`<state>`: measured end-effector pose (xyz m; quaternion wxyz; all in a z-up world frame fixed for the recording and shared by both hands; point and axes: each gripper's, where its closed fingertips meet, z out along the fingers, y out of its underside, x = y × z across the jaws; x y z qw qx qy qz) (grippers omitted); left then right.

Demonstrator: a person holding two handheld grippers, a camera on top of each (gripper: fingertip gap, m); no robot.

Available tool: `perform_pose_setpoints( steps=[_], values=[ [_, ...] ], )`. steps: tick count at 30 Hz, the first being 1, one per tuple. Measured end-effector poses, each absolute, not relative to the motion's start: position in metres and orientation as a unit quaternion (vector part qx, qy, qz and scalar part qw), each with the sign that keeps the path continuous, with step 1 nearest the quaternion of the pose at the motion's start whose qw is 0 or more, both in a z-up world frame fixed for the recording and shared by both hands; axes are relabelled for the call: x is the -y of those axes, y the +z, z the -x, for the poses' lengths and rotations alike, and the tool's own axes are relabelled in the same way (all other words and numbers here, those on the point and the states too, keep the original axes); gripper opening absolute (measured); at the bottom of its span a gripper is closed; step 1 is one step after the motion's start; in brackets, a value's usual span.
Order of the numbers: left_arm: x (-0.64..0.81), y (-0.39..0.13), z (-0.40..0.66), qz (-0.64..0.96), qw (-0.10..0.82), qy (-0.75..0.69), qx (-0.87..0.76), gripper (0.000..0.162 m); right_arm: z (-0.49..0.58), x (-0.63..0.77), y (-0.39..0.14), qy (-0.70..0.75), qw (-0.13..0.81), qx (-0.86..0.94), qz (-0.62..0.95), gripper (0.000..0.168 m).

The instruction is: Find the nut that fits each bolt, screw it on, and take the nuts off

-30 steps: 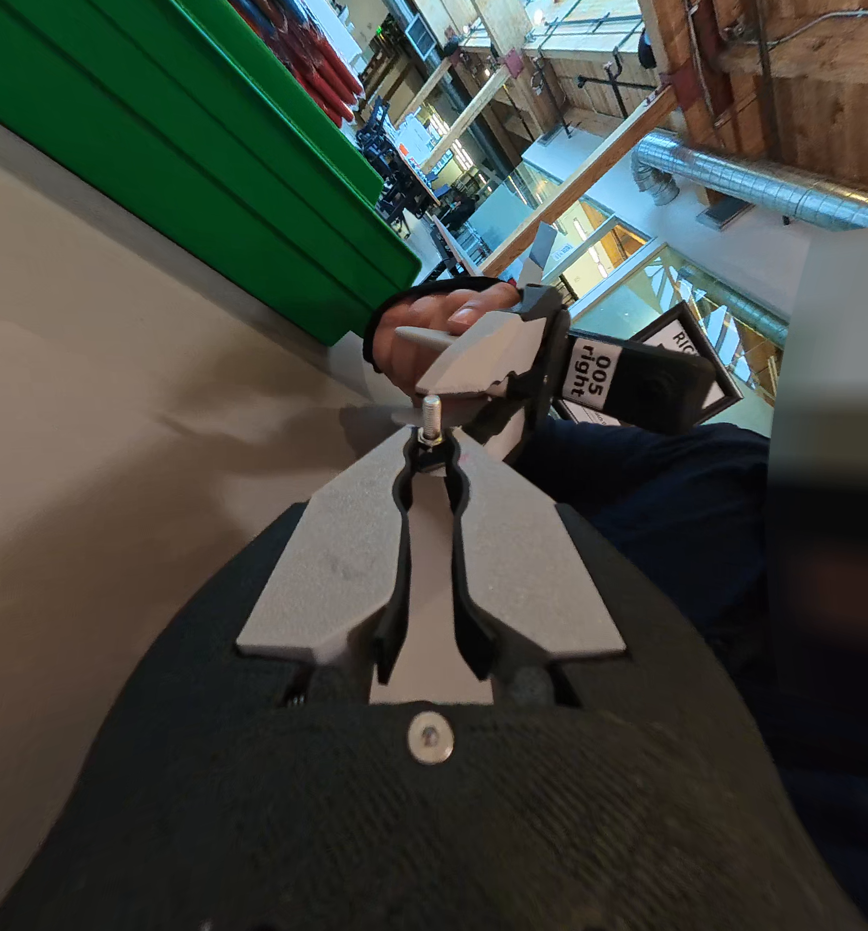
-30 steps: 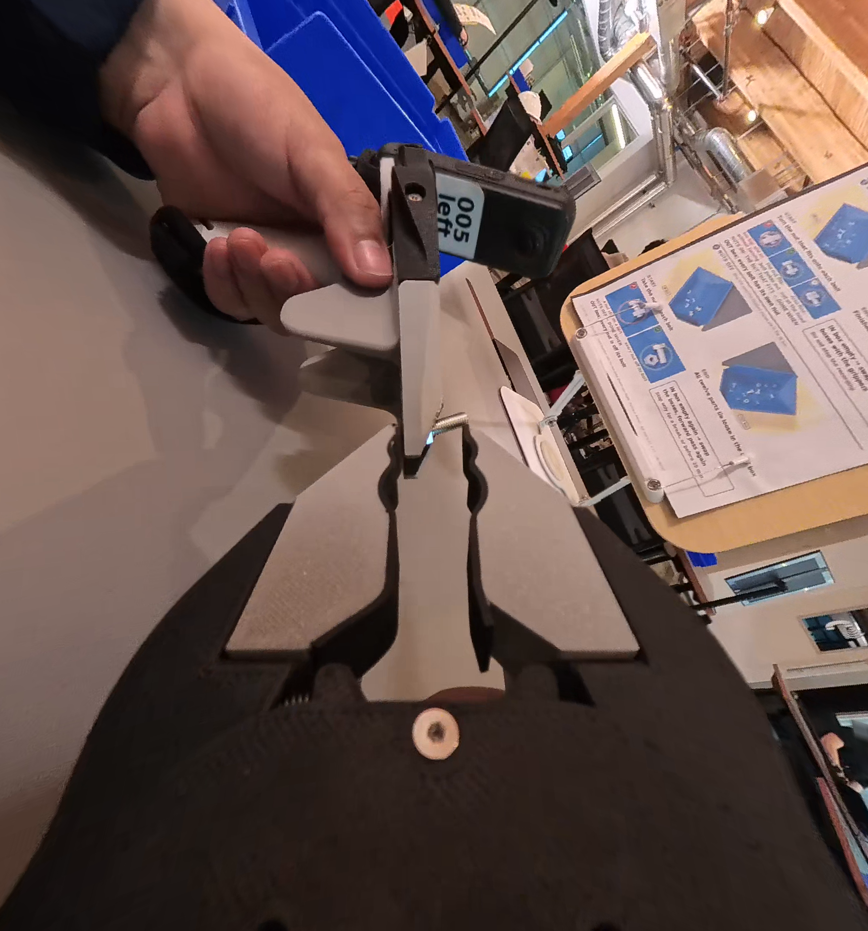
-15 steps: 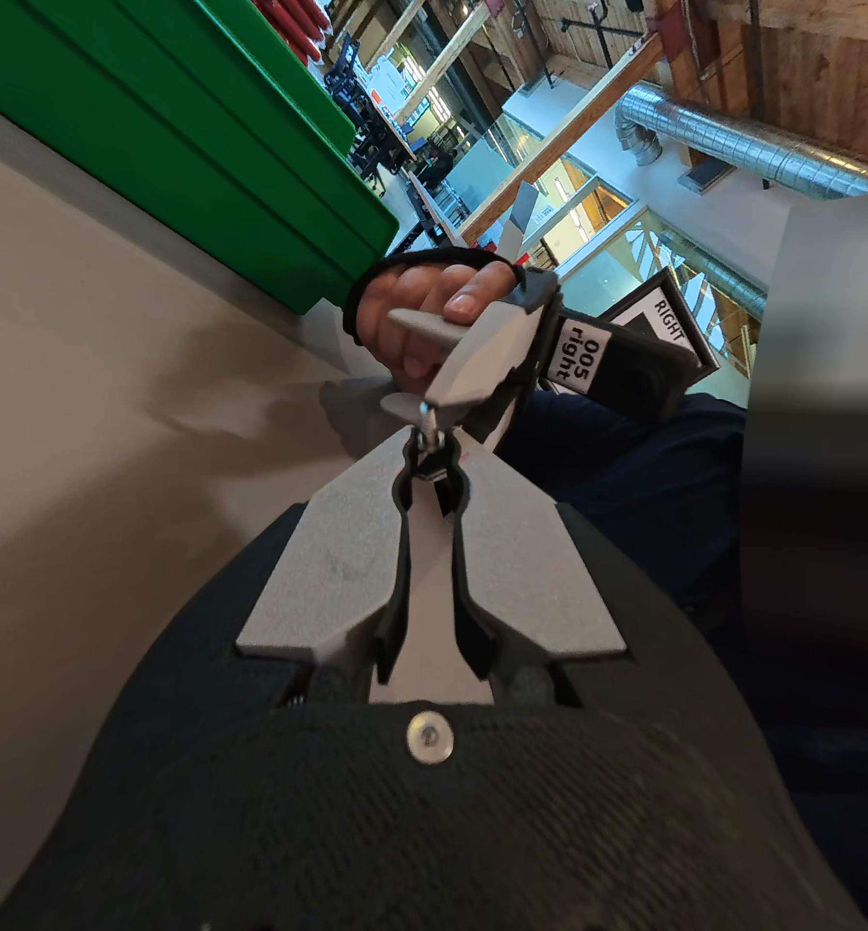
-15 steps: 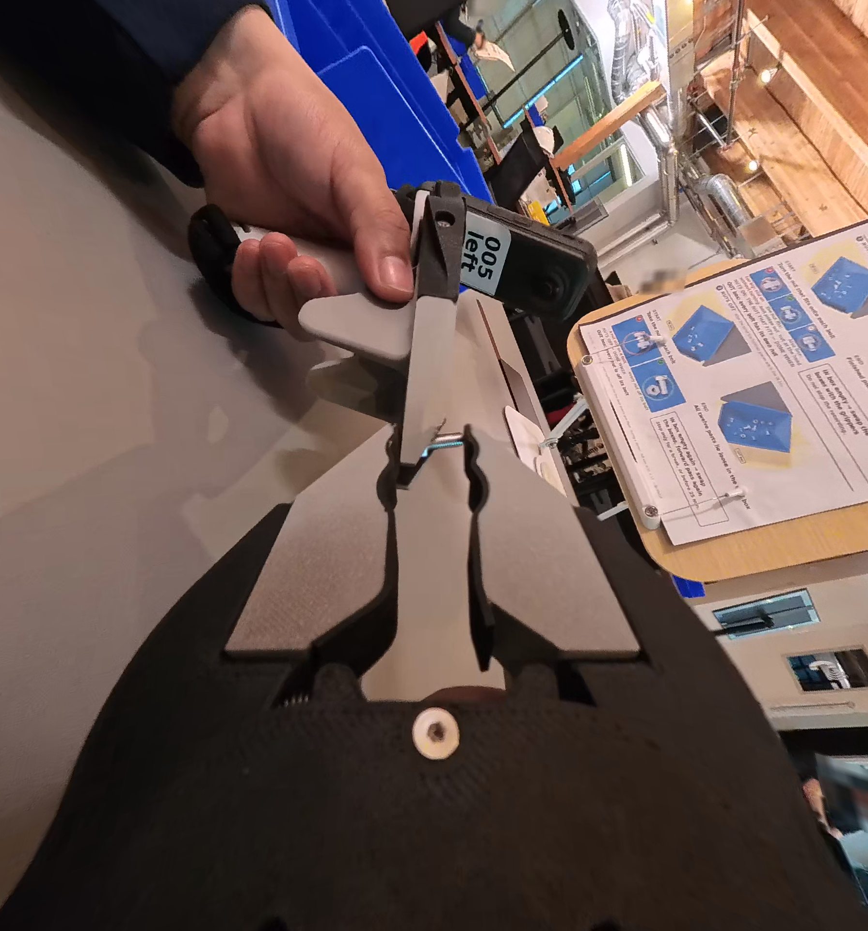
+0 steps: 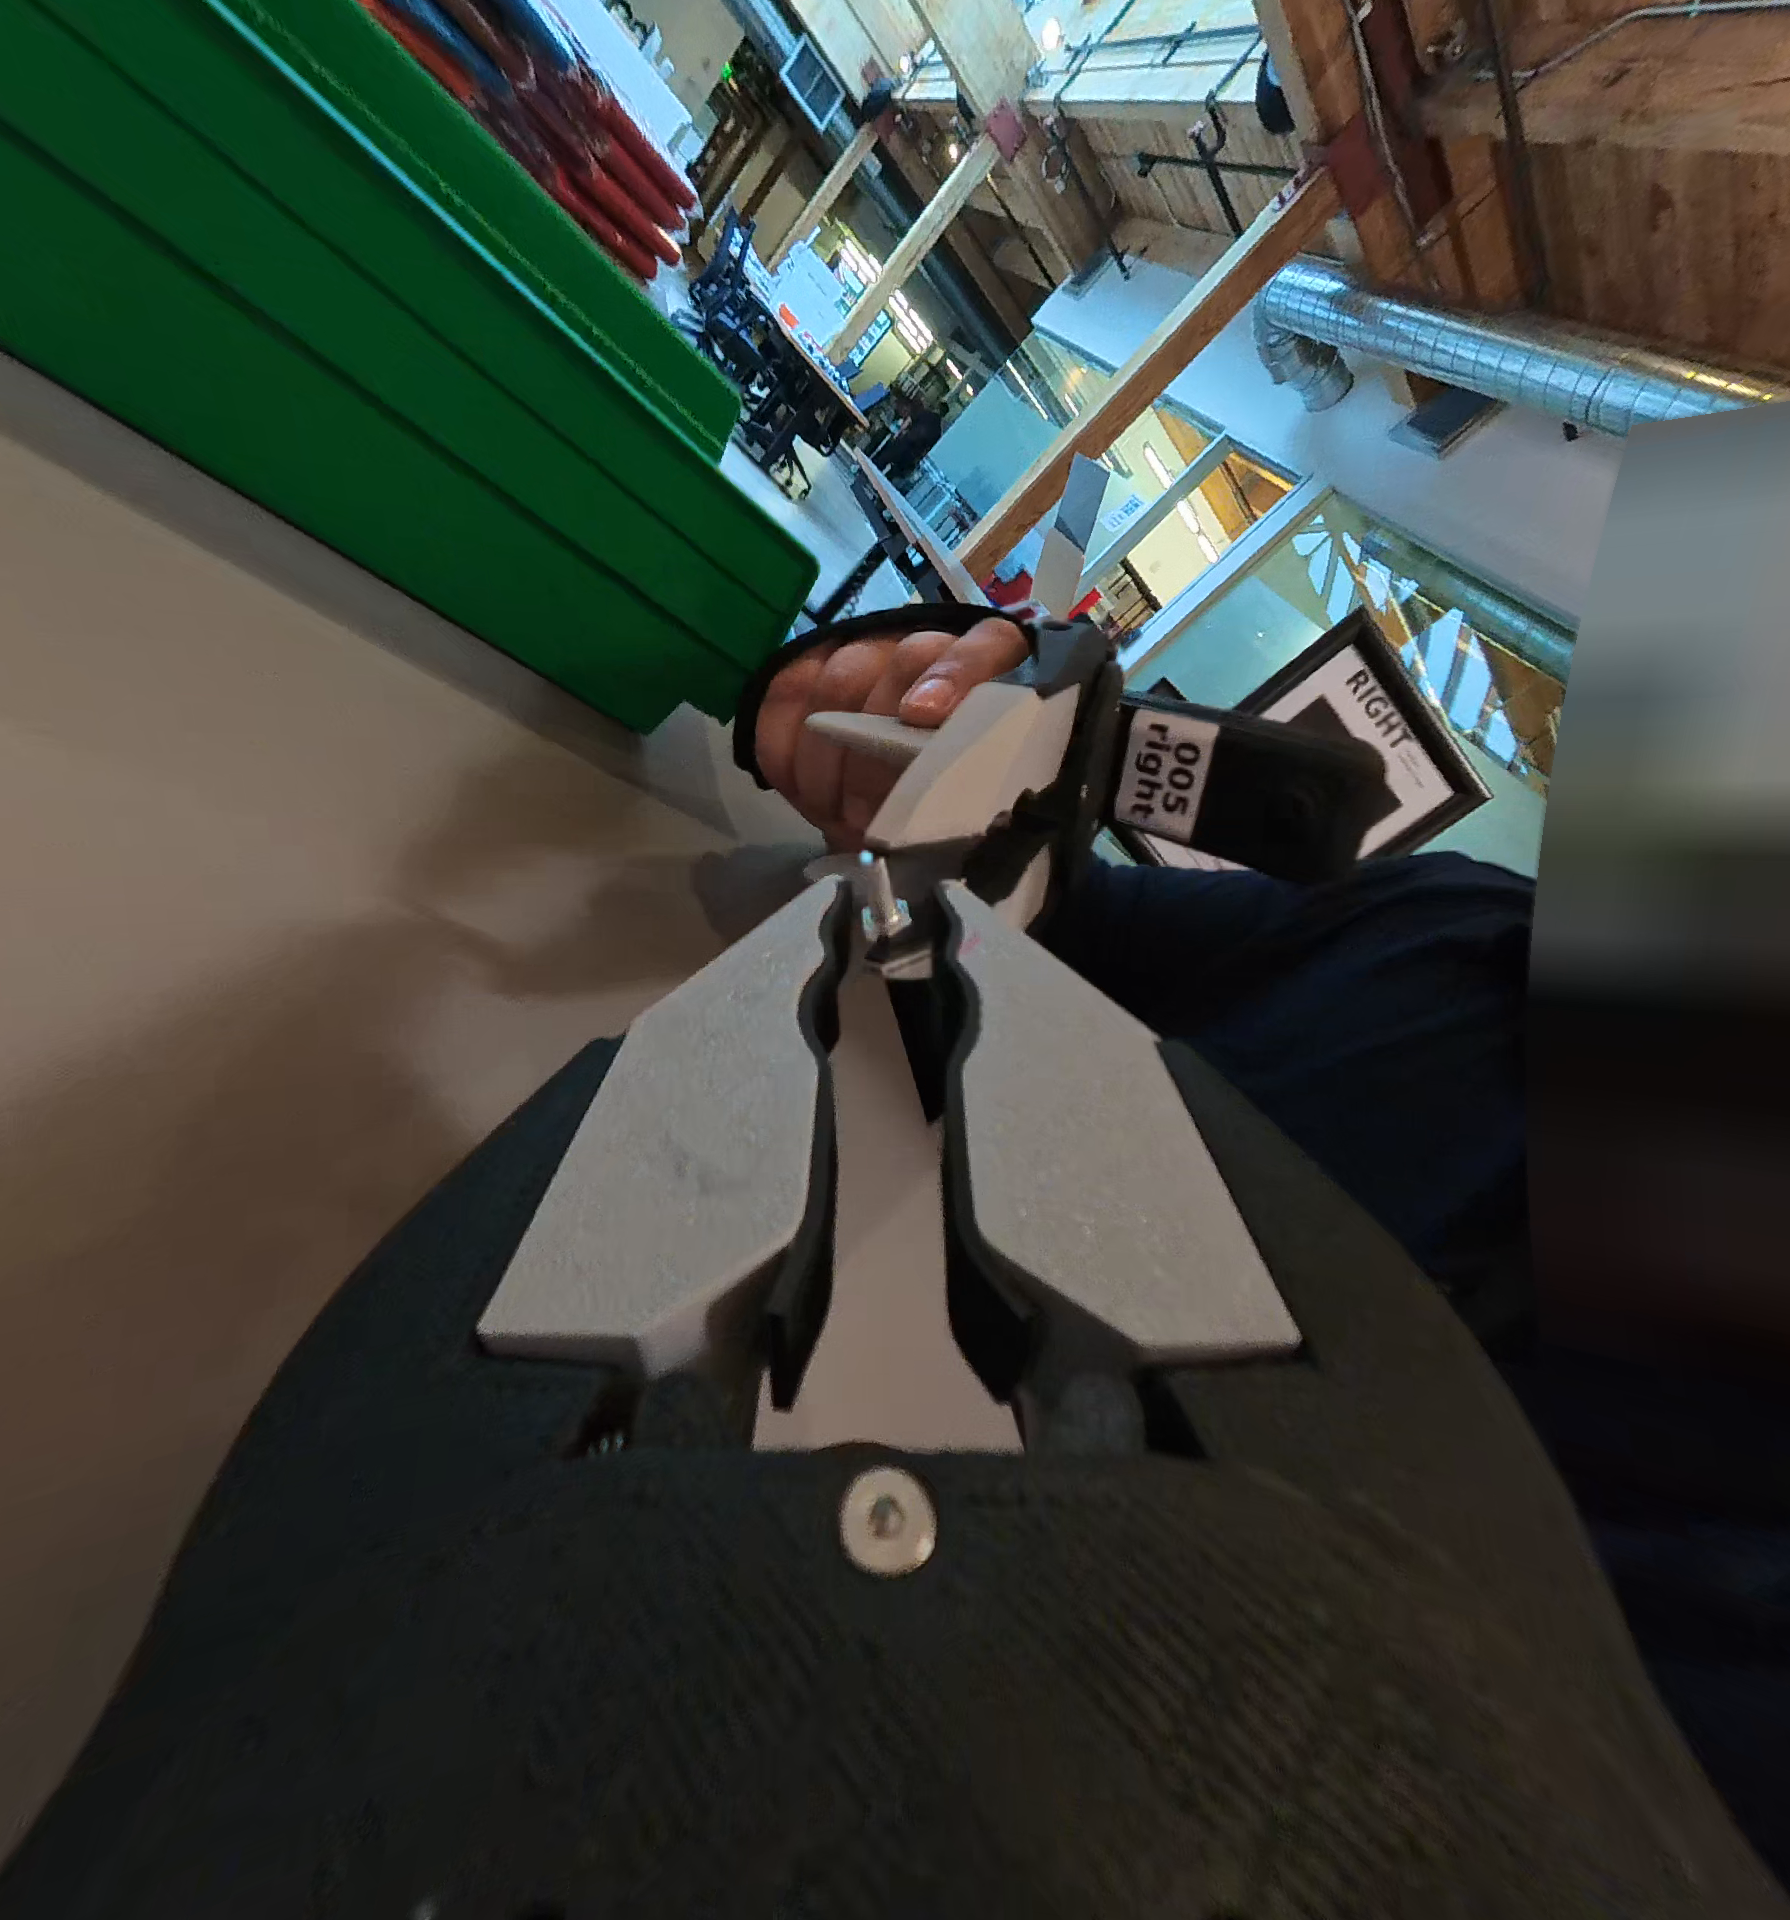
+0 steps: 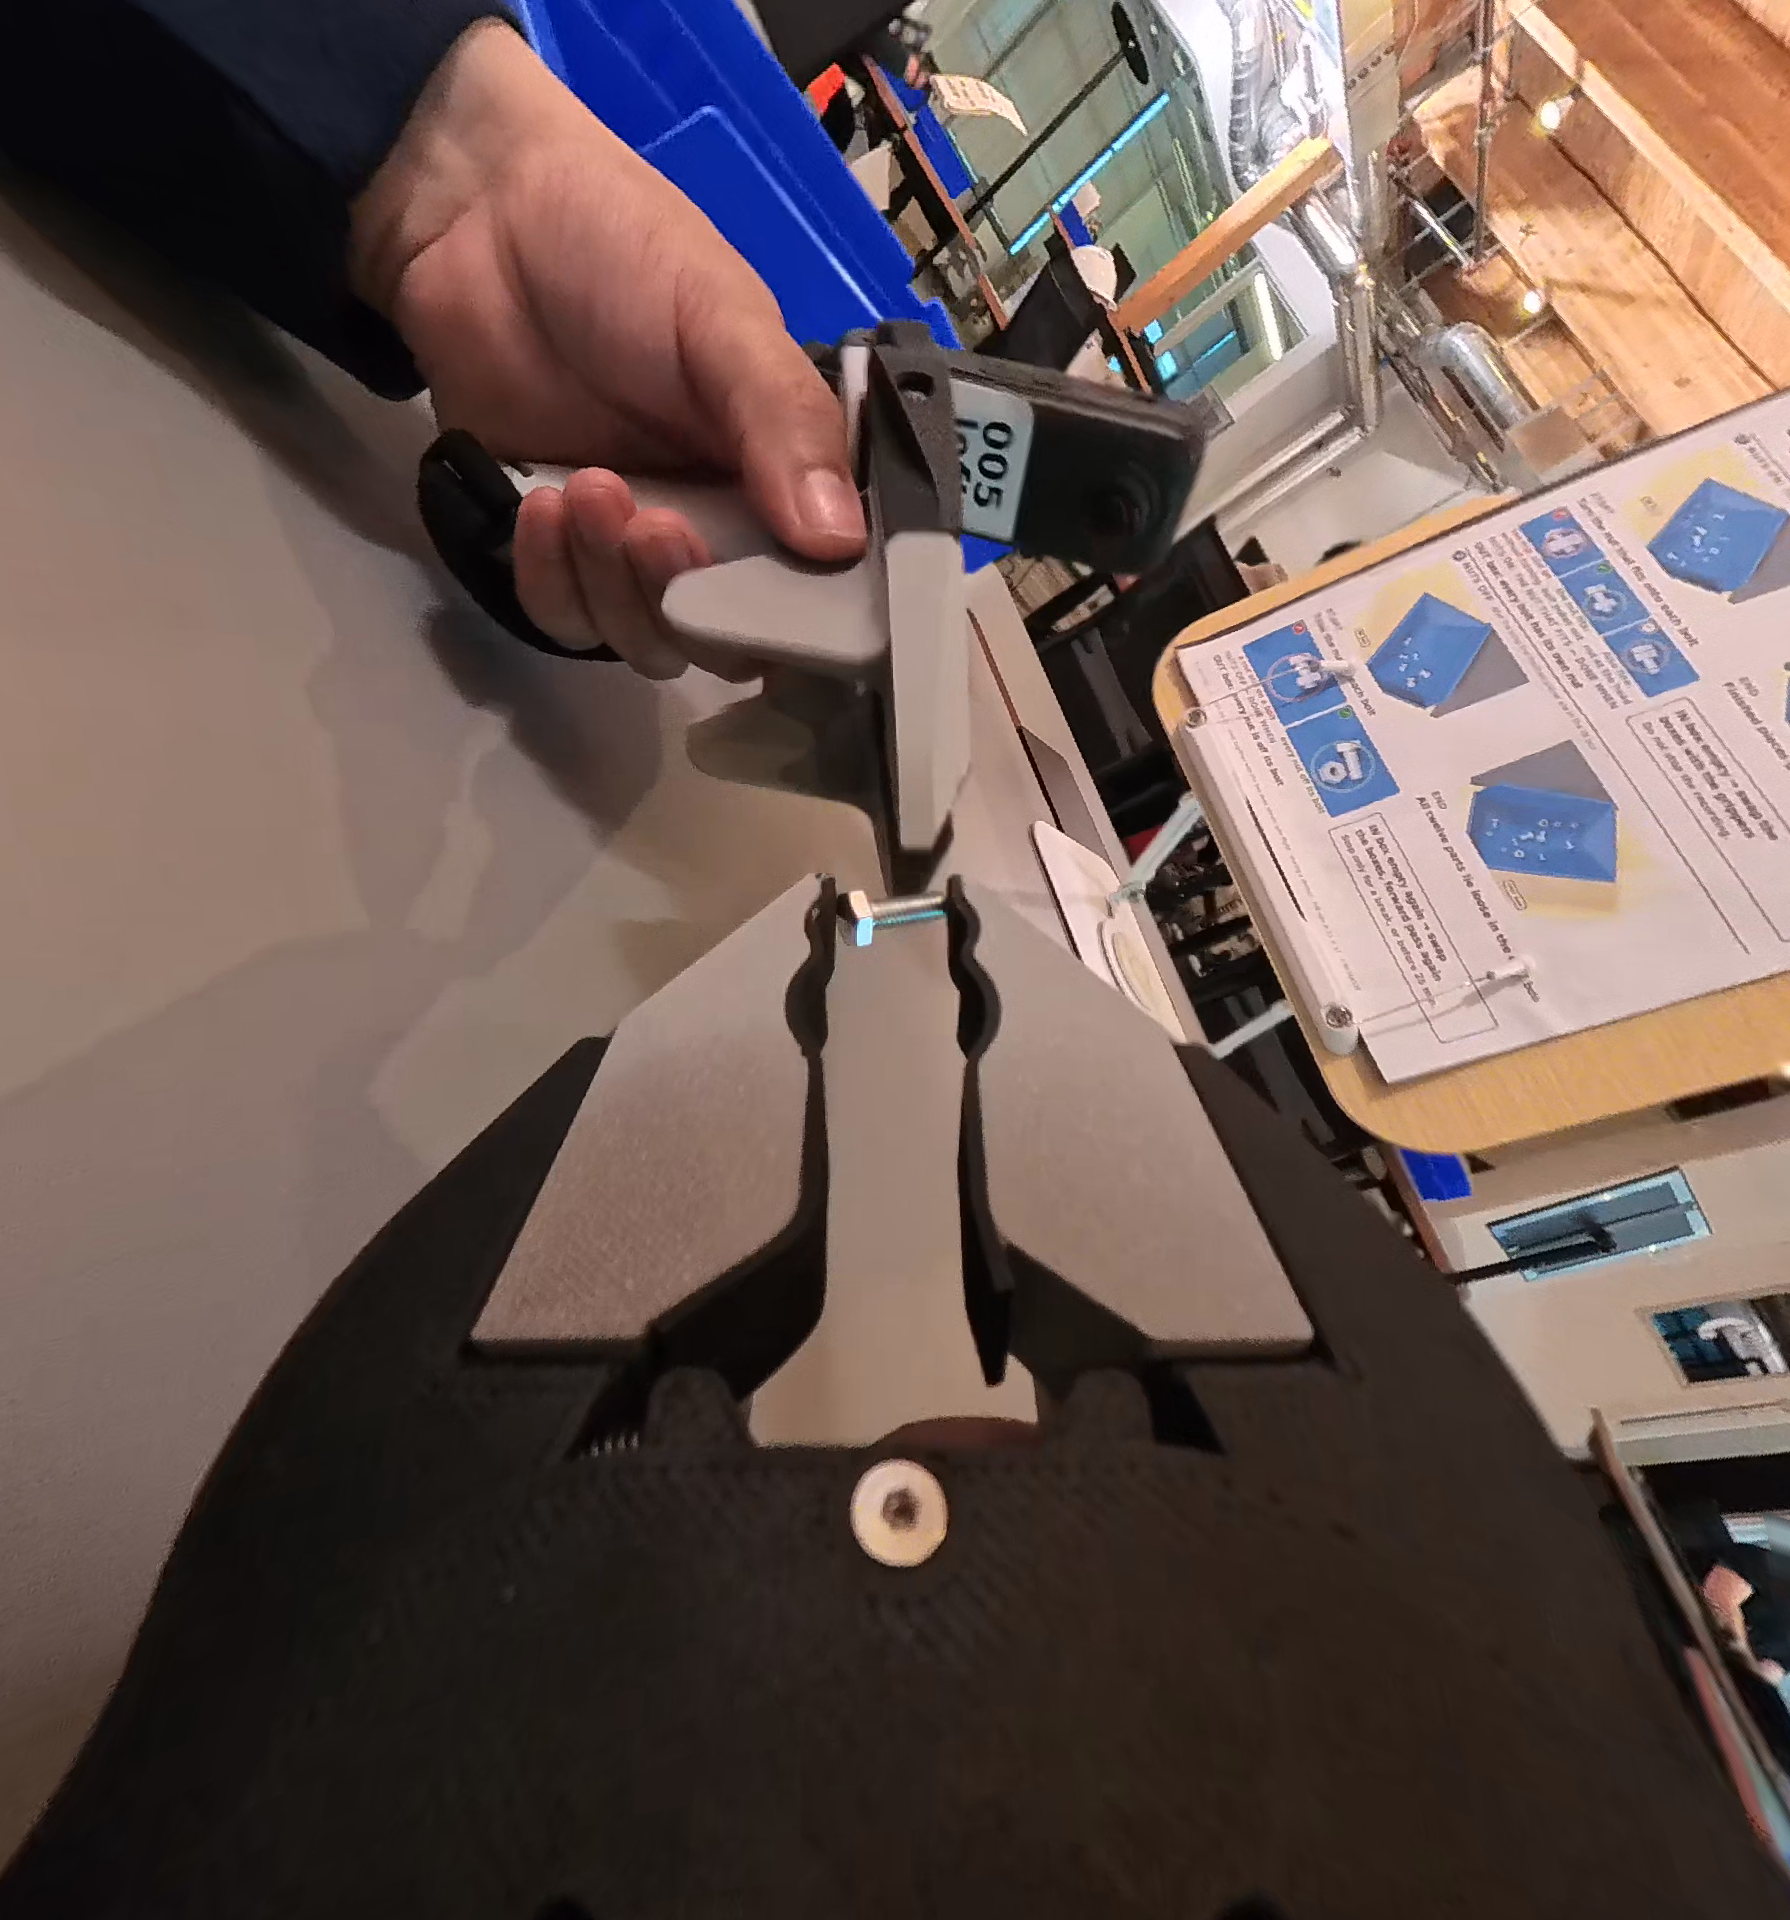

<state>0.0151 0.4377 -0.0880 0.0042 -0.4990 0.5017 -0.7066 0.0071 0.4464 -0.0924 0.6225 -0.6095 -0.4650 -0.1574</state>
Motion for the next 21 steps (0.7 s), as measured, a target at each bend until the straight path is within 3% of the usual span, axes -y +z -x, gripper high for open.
perform_pose_setpoints(
  steps=[3,8,12,17,21],
  values=[
    [-0.446,-0.074,-0.015,0.49,0.037,-0.722,-0.487,0.014,-0.03,-0.442,-0.076,-0.173,0.632,0.431,0.62,0.018],
    [-0.475,-0.062,-0.019,0.504,0.153,-0.706,-0.473,0.013,-0.131,-0.421,-0.002,-0.209,0.683,0.25,0.653,0.018],
    [-0.473,-0.068,-0.021,0.513,0.17,-0.679,-0.496,0.015,-0.162,-0.393,0.03,-0.058,0.74,0.159,0.651,0.018],
    [-0.468,-0.086,-0.025,0.532,0.163,-0.643,-0.526,0.015,-0.248,-0.372,0.037,-0.132,0.708,0.002,0.694,0.018],
    [-0.468,-0.098,-0.029,0.545,0.169,-0.618,-0.542,0.015,-0.316,-0.36,-0.013,-0.133,0.595,-0.085,0.788,0.02]
  ],
)
